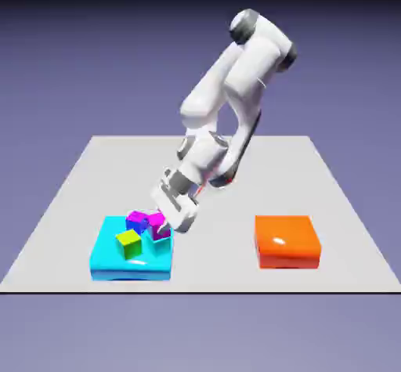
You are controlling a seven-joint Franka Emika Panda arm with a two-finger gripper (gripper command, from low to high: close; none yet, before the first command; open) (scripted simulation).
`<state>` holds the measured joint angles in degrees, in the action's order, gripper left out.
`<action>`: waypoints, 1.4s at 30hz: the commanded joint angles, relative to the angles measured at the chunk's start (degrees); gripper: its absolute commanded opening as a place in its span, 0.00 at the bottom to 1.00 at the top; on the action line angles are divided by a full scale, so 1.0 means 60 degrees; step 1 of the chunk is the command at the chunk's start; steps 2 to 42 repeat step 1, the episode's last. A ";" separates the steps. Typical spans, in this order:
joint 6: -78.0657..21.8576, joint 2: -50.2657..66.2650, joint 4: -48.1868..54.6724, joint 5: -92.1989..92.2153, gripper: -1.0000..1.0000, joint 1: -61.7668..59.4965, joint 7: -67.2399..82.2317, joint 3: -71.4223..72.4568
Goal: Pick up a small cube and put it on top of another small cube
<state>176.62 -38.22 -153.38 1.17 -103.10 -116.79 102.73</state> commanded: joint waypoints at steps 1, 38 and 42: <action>-0.0171 0.0015 -0.0041 0.0005 1.00 0.0346 0.0031 -0.0301; -0.0171 0.0015 -0.0041 0.0005 1.00 0.0346 0.0031 -0.0301; -0.0171 0.0015 -0.0041 0.0005 1.00 0.0346 0.0031 -0.0301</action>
